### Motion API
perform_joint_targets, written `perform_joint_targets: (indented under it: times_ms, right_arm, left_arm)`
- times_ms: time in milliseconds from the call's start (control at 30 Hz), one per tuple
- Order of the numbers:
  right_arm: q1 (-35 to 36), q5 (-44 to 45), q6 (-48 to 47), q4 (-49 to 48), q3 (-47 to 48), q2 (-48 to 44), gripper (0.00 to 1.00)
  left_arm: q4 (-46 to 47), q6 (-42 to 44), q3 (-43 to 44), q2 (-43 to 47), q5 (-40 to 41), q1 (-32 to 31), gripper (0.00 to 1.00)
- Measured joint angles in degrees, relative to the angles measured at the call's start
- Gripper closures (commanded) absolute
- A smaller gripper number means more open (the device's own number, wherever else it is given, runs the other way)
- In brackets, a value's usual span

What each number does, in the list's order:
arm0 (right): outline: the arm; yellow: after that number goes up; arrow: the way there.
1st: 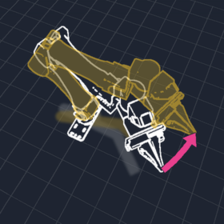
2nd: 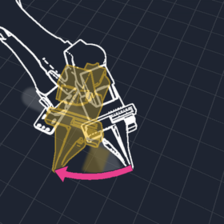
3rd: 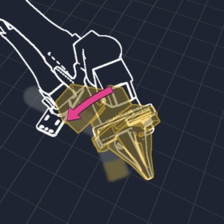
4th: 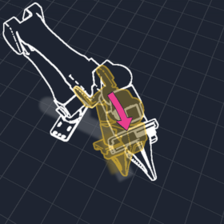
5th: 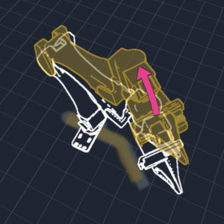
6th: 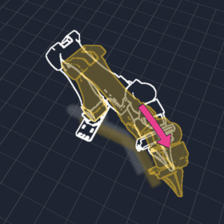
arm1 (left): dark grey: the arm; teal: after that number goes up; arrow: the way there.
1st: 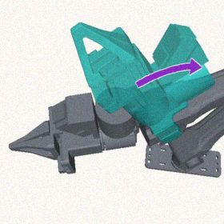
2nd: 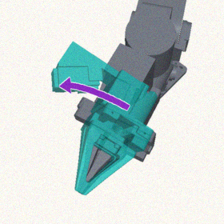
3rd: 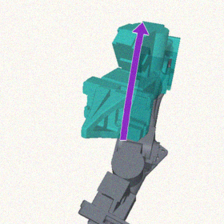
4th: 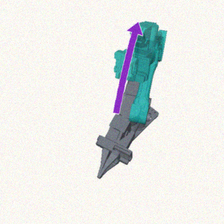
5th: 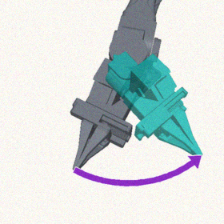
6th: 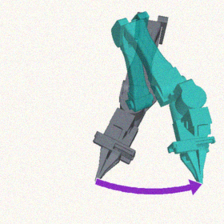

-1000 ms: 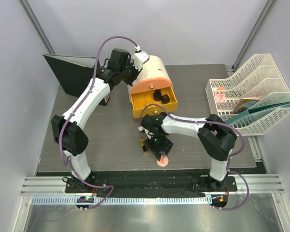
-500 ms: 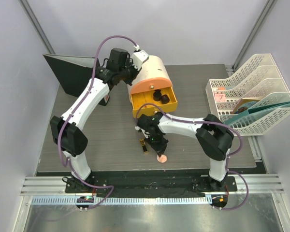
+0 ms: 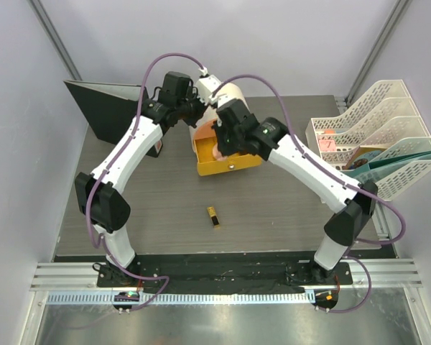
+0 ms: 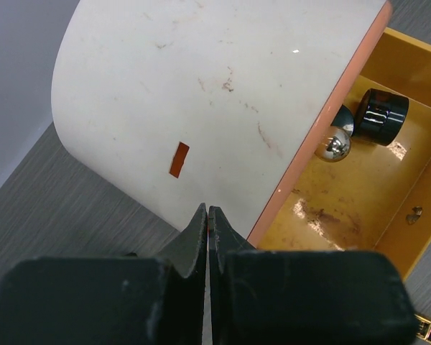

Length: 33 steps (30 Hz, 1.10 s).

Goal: Organize the makeup

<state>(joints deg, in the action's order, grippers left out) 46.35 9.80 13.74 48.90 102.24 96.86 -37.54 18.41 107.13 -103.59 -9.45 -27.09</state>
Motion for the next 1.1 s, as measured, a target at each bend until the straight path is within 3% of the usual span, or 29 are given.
perform_joint_targets:
  times_ms: [133,267,433,533,633,900,1100]
  right_arm:
    - [-3.98,1.11,1.25,-0.83,3.65,4.31,0.98]
    - [-5.62,1.68,2.23,0.04,5.42,9.35,0.40]
    - [-5.60,2.73,2.95,1.14,5.46,11.41,0.31]
    - [-5.60,3.78,2.93,1.20,5.44,11.02,0.37]
    - [-5.60,3.74,2.67,-0.87,0.98,7.21,0.98]
    - [-5.57,-1.77,0.50,-6.34,-18.38,-9.49,0.99]
    - [-5.16,-4.90,-2.29,-7.69,-25.38,-10.93,0.99]
  left_arm:
    - [-0.09,-0.02,0.00,0.00,-0.83,0.00,1.00]
    - [-0.15,-1.44,0.00,0.00,-0.94,0.57,1.00]
    - [-0.11,-1.46,0.07,0.00,-1.07,0.59,1.00]
    - [-0.04,-1.46,0.35,0.00,-1.31,0.50,1.00]
    - [-0.09,-1.44,0.44,0.00,-1.77,0.39,1.00]
    - [0.55,-1.77,0.52,-0.17,-3.80,0.22,1.00]
    - [1.62,-3.08,1.14,-1.64,-5.99,0.20,1.00]
